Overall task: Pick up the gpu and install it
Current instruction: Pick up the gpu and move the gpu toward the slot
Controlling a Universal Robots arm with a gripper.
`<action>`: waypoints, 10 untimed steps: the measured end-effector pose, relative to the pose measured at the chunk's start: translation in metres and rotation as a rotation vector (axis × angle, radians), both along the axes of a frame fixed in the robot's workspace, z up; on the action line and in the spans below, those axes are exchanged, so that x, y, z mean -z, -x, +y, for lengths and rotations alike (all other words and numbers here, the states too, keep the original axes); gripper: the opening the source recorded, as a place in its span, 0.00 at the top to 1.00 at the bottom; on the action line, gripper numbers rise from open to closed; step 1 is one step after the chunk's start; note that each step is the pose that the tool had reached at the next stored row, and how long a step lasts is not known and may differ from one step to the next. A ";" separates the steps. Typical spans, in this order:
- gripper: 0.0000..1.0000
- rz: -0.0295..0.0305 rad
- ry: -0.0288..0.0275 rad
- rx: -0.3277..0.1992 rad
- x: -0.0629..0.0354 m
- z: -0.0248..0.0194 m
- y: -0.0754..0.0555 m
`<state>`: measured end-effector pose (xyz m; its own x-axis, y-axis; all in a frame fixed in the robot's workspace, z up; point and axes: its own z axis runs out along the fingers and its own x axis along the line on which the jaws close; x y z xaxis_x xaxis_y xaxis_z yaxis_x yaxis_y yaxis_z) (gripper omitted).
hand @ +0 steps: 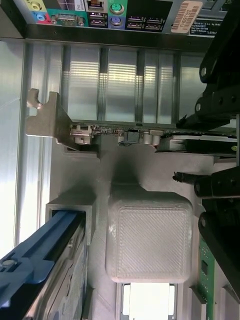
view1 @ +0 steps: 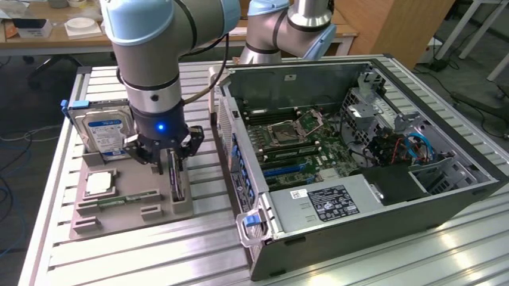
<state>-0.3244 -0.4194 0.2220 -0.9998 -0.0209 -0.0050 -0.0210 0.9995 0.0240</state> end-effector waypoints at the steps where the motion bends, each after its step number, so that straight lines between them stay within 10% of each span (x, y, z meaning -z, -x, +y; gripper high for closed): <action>1: 0.56 -0.0001 0.0000 0.000 0.0001 0.0000 0.000; 10: 0.56 -0.0001 0.0001 0.000 0.0005 0.0000 -0.002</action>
